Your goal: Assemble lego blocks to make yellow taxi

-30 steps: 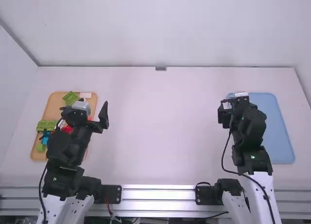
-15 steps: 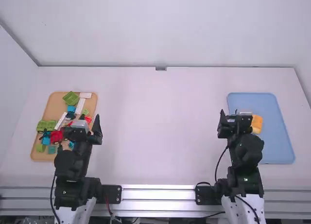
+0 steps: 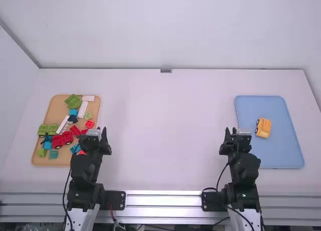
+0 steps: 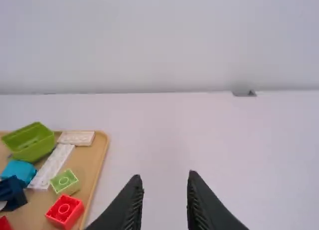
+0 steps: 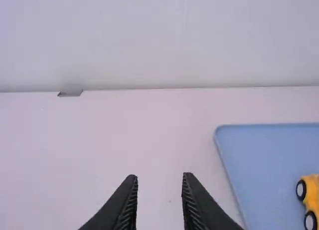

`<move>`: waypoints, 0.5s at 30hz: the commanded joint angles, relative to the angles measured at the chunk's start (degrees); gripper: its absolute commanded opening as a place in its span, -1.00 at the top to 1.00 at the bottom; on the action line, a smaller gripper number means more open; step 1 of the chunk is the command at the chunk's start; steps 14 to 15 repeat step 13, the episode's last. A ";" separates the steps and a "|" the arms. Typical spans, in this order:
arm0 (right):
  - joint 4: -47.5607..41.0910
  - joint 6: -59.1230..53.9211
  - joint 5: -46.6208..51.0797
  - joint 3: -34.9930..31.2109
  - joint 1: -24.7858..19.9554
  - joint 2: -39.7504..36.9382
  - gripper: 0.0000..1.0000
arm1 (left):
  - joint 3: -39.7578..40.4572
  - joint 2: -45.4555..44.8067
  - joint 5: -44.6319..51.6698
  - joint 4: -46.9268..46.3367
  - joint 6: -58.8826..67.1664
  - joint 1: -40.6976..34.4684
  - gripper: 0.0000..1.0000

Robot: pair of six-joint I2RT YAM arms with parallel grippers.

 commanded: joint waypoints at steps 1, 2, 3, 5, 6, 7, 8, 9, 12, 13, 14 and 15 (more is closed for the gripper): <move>0.21 0.36 -0.05 -1.85 0.05 -2.40 0.61 | -0.54 -0.51 0.43 -0.32 0.05 0.21 0.61; 0.21 0.36 -0.05 -1.85 0.05 -2.86 0.63 | -0.54 -0.51 0.43 -0.32 0.05 0.21 0.63; 0.21 0.36 -0.05 -1.85 0.05 -3.75 0.66 | -0.54 -0.51 0.43 -0.32 0.05 0.21 0.66; 0.21 0.36 -0.05 -1.85 0.05 -5.30 0.72 | -0.54 -0.51 0.43 -0.32 0.05 0.21 0.73; 0.21 0.36 -0.05 -1.85 0.05 -5.30 0.74 | -0.54 -0.51 0.43 -0.32 0.05 0.21 0.75; 0.21 0.36 -0.05 -1.85 0.05 -5.30 0.77 | -0.54 -0.51 0.43 -0.32 0.05 0.21 0.78; 0.21 0.36 -0.05 -1.85 0.05 -5.30 0.79 | -0.54 -0.51 0.43 -0.32 0.05 0.21 0.80; 0.21 0.36 -0.05 -1.85 0.05 -5.30 0.82 | -0.54 -0.51 0.43 -0.32 0.05 0.21 0.84; 0.21 0.36 -0.05 -1.85 0.05 -5.30 0.89 | -0.54 -0.51 0.43 -0.32 0.05 0.21 0.90; 0.21 0.36 -0.05 -1.85 0.05 -5.30 0.92 | -0.54 -0.51 0.43 -0.32 0.05 0.21 0.94; 0.21 0.36 -0.05 -1.85 0.05 -5.30 0.92 | -0.54 -0.51 0.43 -0.32 0.05 0.21 0.94; 0.21 0.36 -0.05 -1.85 0.05 -5.30 0.92 | -0.54 -0.51 0.43 -0.32 0.05 0.21 0.94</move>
